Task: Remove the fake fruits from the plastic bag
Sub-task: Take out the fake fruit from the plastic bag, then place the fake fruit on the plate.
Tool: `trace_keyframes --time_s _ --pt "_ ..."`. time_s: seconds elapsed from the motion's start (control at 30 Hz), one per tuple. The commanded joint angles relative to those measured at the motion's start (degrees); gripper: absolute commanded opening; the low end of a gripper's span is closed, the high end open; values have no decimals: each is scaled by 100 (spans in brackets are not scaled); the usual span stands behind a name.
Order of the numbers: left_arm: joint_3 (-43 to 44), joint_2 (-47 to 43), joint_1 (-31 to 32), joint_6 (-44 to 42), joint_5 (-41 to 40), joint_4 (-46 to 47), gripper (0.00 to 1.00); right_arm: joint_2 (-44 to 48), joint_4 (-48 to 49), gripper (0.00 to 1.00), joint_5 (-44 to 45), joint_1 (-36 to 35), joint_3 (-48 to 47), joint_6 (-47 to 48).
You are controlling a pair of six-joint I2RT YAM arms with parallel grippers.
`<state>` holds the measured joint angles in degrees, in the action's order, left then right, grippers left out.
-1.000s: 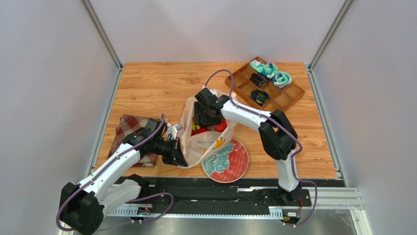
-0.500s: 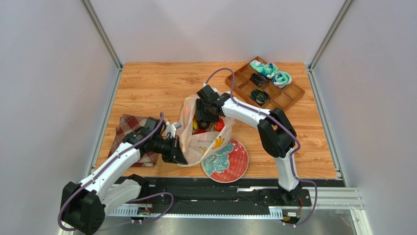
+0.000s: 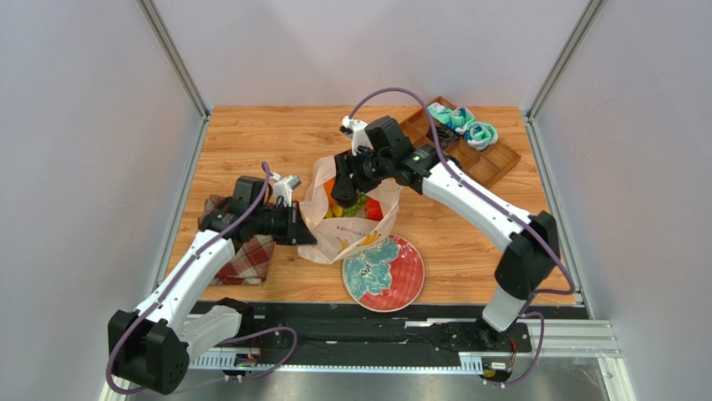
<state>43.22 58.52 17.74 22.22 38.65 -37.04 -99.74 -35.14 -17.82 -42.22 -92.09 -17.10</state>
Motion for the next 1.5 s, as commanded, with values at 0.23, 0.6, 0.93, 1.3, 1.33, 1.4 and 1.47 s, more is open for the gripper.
trace_keyframes --time_s 0.23,0.6,0.93,1.3,1.33,1.4,1.47 --pt "801 668 -1579 -825 730 539 0 2405 -671 8 -1785 232 1886 4301" --pt "2312 2163 -1695 -272 1048 206 0 3576 -1309 6 -744 -1006 1915 5067" --pt "2190 863 -1712 -550 372 269 0 3673 -144 6 -81 -834 4091 5077" --pt "1734 406 -1747 -1624 71 -1799 0 2838 1493 61 77 -595 4867 4171" --pt "1690 380 -1739 -1537 133 -1737 0 2846 1405 71 51 -595 4876 4232" --pt "1444 318 -1739 -1203 265 -1483 0 2916 881 93 -36 -586 4676 4346" --pt "1077 160 -1739 -871 423 -1412 0 3153 317 95 -168 -586 4220 4356"
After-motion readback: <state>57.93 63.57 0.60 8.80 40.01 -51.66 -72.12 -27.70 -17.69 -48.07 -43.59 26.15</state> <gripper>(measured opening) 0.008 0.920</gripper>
